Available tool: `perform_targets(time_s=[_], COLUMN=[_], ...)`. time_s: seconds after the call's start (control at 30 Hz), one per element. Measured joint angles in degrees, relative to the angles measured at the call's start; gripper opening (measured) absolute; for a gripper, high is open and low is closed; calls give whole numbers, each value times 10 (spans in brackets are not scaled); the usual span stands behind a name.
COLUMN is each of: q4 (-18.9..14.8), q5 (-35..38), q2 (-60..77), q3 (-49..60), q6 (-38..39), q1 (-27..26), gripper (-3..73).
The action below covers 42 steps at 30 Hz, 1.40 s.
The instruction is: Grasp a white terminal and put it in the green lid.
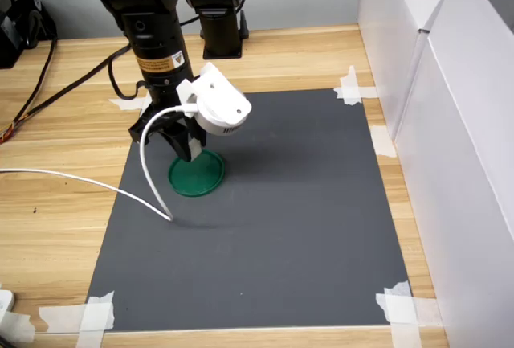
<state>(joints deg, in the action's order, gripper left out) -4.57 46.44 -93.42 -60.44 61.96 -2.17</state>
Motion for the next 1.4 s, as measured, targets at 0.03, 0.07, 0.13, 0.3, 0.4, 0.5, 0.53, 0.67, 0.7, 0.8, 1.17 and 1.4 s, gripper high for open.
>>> perform_targets(time_s=[0.03,0.07,0.13,0.3,0.4,0.5,0.53,0.67,0.7,0.8,1.17,1.4], q4=[1,2,5,9,17,19,19,19,19,19,20,19], q5=[-2,-4,-6,-14,-18,-23,-24,-26,-27,-27,-29,-51], q2=[0,0,-1,-13,-19,-23,-25,-34,-35,-35,-35,-35], q3=[4,7,9,11,11,11,11,11,11,11,11,11], q6=[0,0,-1,-3,-5,-5,-5,-7,-8,-13,-32,-35], q1=[0,0,0,0,0,0,0,0,0,0,0,0], gripper=[314,314,314,314,314,314,314,314,314,314,407,623])
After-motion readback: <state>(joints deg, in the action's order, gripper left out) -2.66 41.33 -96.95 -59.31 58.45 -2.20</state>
